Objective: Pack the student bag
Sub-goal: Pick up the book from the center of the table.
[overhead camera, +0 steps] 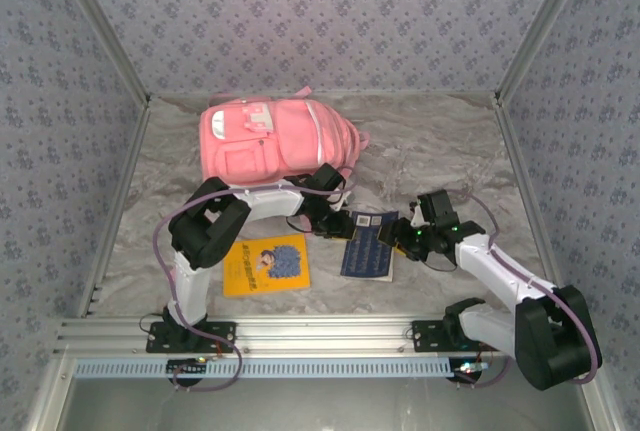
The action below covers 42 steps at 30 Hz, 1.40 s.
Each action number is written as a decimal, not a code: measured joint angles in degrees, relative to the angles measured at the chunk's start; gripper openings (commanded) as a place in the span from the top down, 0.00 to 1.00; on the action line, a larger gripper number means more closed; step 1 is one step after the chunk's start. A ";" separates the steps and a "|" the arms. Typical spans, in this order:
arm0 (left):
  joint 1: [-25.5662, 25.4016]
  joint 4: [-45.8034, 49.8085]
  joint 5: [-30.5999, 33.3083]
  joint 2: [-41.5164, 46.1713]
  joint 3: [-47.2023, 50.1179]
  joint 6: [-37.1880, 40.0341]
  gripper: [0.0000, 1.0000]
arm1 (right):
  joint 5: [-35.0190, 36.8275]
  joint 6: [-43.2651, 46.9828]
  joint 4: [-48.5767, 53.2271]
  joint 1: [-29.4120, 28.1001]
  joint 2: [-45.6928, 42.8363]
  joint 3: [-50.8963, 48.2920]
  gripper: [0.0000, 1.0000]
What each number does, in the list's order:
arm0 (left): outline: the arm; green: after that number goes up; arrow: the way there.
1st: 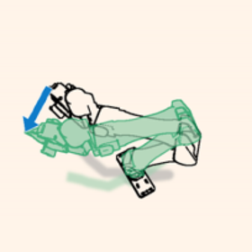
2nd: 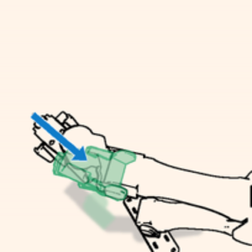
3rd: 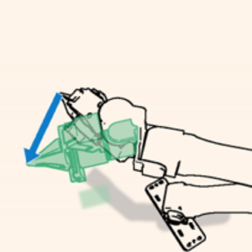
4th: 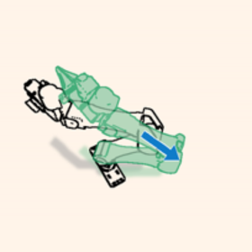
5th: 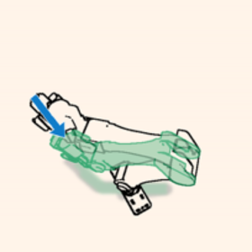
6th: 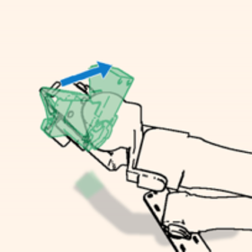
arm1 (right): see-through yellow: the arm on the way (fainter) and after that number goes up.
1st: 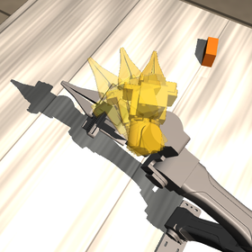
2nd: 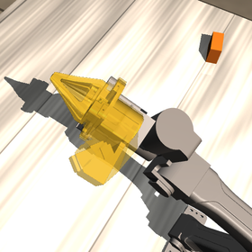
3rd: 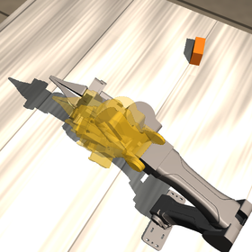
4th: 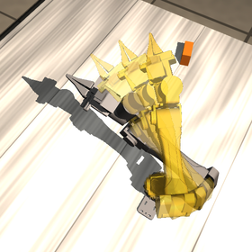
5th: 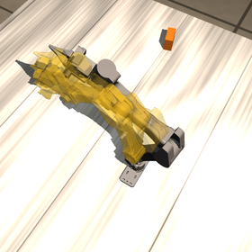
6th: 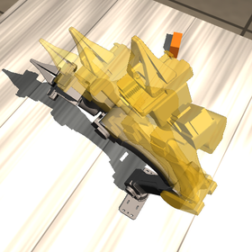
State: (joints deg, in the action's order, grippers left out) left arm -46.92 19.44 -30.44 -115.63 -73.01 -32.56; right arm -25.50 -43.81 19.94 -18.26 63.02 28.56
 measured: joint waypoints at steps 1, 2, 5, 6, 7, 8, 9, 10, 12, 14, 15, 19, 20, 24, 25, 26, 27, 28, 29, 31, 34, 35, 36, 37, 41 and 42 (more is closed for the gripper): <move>-0.02 0.04 0.04 0.00 -0.04 0.07 0.81 | 0.02 0.02 0.11 0.00 0.00 0.00 0.54; -0.04 0.09 0.07 0.00 -0.04 0.13 0.81 | 0.02 0.04 0.17 0.00 0.00 0.00 0.56; -0.09 0.15 0.24 0.00 -0.09 0.13 0.82 | 0.15 0.28 0.28 0.00 0.00 0.00 0.64; -0.09 0.22 0.24 0.00 -0.13 0.15 0.82 | 0.17 0.37 0.33 0.00 0.00 0.00 0.68; -0.09 0.26 0.26 0.00 -0.13 0.15 0.82 | 0.17 0.48 0.42 0.00 -0.02 0.00 0.71; -0.11 0.28 0.26 0.00 -0.13 0.15 0.82 | 0.17 0.52 0.55 0.00 -0.04 0.00 0.74; -0.11 0.31 0.28 0.00 -0.15 0.15 0.82 | 0.20 0.63 0.68 0.02 -0.04 0.00 0.78; -0.11 0.35 0.35 0.00 -0.20 0.15 0.82 | 0.20 0.85 0.83 0.00 -0.07 0.00 0.82; -0.13 0.48 0.46 0.00 -0.24 0.15 0.82 | 0.17 0.81 1.09 0.00 -0.15 0.00 0.85; -0.13 0.48 0.46 0.02 -0.24 0.13 0.82 | 0.17 0.81 1.11 0.00 -0.39 0.00 0.91; -0.13 0.48 0.46 0.04 -0.24 0.11 0.82 | 0.17 0.83 1.16 0.00 -0.55 0.00 0.95; 0.17 0.90 0.81 0.87 -0.11 -0.26 0.76 | 0.13 0.76 1.29 0.02 -1.07 0.00 0.99; 0.42 0.90 0.81 1.36 0.07 -0.52 0.74 | 0.13 0.79 1.29 0.02 -1.18 0.00 0.99; 2.12 0.79 0.31 5.33 1.57 -2.03 0.65 | -0.46 0.76 1.31 0.57 -2.38 0.00 0.99; 2.86 0.44 0.04 6.56 2.05 -2.54 0.63 | -0.76 0.74 1.31 0.90 -2.84 0.00 0.99; 3.63 0.13 -0.26 7.65 2.43 -2.99 0.62 | -1.14 0.70 1.27 1.29 -3.34 0.00 1.00; 4.42 -0.17 -0.70 8.79 2.69 -3.43 0.60 | -1.64 0.52 1.11 1.75 -3.85 0.00 0.99; 5.20 -0.24 -1.29 9.70 2.69 -3.87 0.59 | -2.45 0.15 0.79 2.34 -4.37 -0.02 0.99; 5.79 -0.52 -1.66 10.27 2.69 -4.20 0.58 | -3.30 -0.31 0.33 2.91 -4.74 -0.02 0.99; 6.82 -2.01 -2.95 10.95 2.71 -5.22 0.56 | -5.27 -1.33 -1.36 4.15 -5.53 -0.20 0.99; 7.28 -5.38 -5.46 10.97 3.87 -7.54 0.55 | -8.07 -3.39 -4.35 5.62 -6.60 -0.90 0.99; 7.30 -6.67 -6.54 10.99 4.57 -8.59 0.54 | -9.09 -4.15 -5.57 5.99 -6.88 -1.27 0.99; 7.30 -8.17 -7.58 10.97 5.29 -9.66 0.53 | -9.97 -4.92 -6.71 6.25 -7.13 -1.68 0.99; 7.30 -10.14 -8.83 10.97 6.19 -11.15 0.53 | -10.82 -5.66 -7.80 6.45 -7.32 -2.10 0.99; 7.30 -18.25 -13.46 10.16 8.44 -17.40 0.54 | -13.40 -8.26 -11.17 7.23 -7.89 -3.37 0.99; 7.32 -19.82 -14.21 9.77 8.59 -18.53 0.54 | -13.84 -8.76 -11.67 7.45 -7.98 -3.52 0.99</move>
State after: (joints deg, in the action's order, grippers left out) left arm -39.59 -0.38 -44.64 -105.86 -64.42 -51.09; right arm -39.33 -52.58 8.27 -10.81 55.05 25.04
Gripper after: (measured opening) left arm 0.466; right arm 0.074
